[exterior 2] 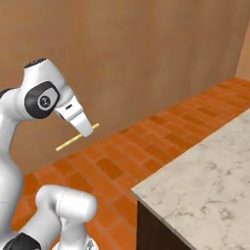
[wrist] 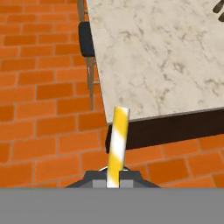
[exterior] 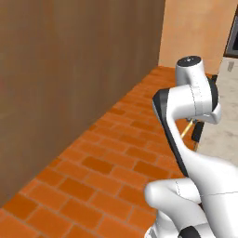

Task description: Take a straw from the drawer in front and place it inside the glass cup on the dining counter.

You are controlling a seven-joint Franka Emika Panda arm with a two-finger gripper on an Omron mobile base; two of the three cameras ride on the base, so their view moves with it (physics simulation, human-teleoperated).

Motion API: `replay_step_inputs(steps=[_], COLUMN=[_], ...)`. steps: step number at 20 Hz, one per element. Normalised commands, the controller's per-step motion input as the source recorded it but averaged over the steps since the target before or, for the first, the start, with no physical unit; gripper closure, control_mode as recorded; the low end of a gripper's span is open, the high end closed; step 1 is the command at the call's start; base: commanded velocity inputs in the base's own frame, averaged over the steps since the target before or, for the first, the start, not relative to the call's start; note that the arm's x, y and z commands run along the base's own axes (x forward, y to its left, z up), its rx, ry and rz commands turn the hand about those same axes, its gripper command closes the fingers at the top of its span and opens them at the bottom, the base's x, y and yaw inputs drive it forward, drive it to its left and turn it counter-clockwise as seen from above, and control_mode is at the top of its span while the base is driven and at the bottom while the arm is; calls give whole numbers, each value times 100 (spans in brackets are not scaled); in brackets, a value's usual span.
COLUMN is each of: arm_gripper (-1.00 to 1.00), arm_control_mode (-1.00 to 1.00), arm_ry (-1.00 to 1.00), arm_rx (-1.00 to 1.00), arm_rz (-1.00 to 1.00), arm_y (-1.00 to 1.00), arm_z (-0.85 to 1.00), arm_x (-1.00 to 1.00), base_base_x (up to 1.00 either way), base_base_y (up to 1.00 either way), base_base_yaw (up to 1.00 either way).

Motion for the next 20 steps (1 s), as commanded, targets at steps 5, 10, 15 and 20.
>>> replay_step_inputs(steps=[5,10,15,20], arm_gripper=[100,100,100,100], arm_control_mode=[100,100,100,100], arm_ry=[0,0,0,0], arm_rx=[0,0,0,0], arm_rz=[0,0,0,0], arm_y=[0,0,0,0], arm_z=[0,0,0,0], arm_x=[0,0,0,0], base_base_x=[71,72,69,89], base_base_y=[48,58,76,73], base_base_yaw=[-59,-58,-56,-55])
